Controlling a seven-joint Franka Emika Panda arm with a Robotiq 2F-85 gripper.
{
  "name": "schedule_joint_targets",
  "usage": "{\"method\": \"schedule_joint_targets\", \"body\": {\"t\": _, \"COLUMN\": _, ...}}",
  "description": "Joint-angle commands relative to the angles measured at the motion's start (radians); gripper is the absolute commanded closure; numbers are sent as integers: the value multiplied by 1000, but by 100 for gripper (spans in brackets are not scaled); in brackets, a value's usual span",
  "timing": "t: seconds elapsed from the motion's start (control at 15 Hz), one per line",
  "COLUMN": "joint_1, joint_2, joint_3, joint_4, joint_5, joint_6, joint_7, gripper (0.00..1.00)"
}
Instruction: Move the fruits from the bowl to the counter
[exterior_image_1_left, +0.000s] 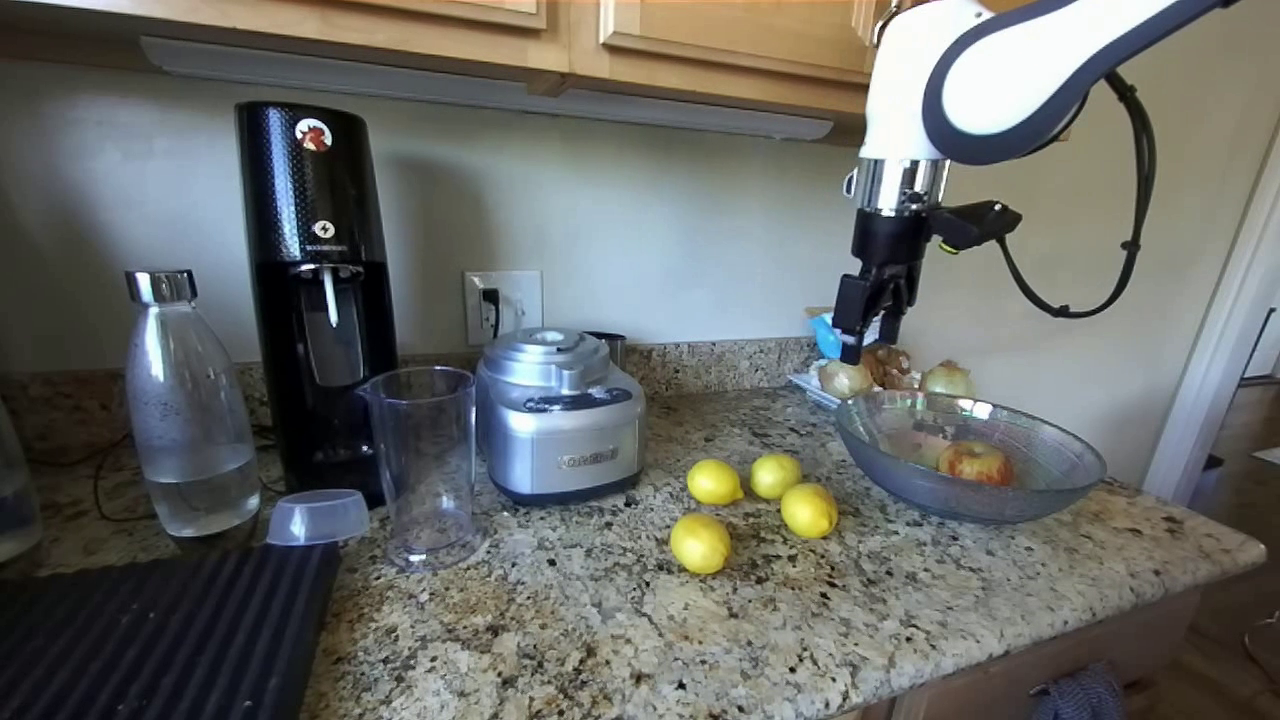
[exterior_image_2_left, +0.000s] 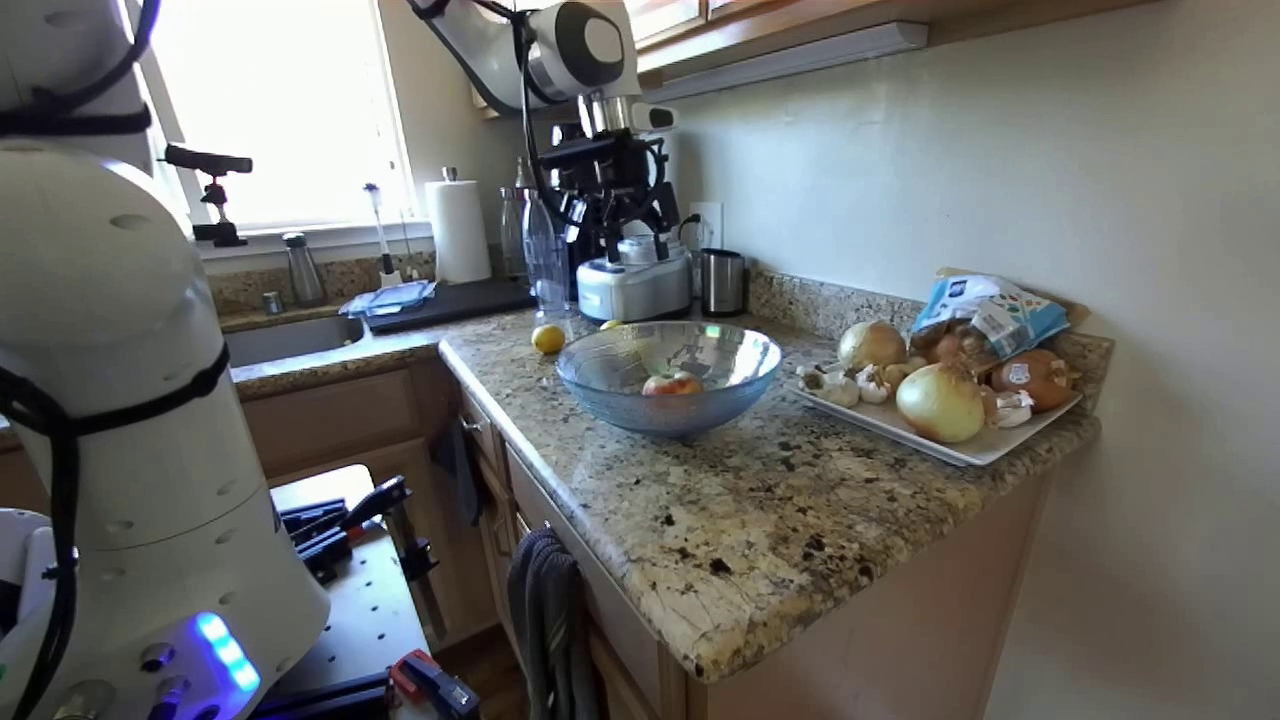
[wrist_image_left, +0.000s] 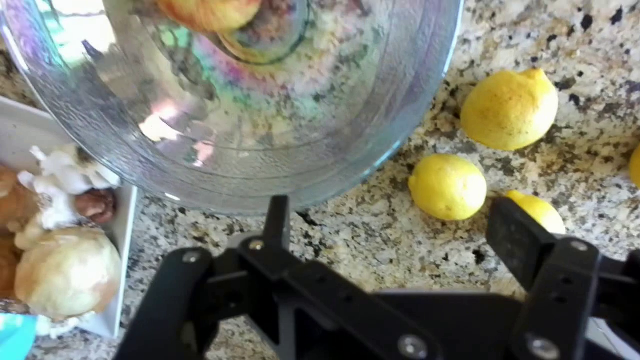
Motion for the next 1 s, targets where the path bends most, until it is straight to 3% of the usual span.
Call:
{"method": "schedule_joint_targets", "body": {"t": 0.0, "joint_1": -44, "joint_2": -93, "joint_3": -21, "joint_4": -85, "joint_5": 9, "joint_6": -57, "joint_7": 36, "gripper": 0}}
{"method": "schedule_joint_targets", "body": {"t": 0.6, "joint_1": -119, "joint_2": -84, "joint_3": -75, "joint_4": -234, "joint_5": 1, "joint_6": 35, "joint_7": 182, "gripper": 0}}
{"method": "schedule_joint_targets", "body": {"t": 0.93, "joint_1": -141, "joint_2": -74, "joint_3": -99, "joint_4": -305, "joint_5": 8, "joint_6": 106, "joint_7": 194, "gripper": 0}}
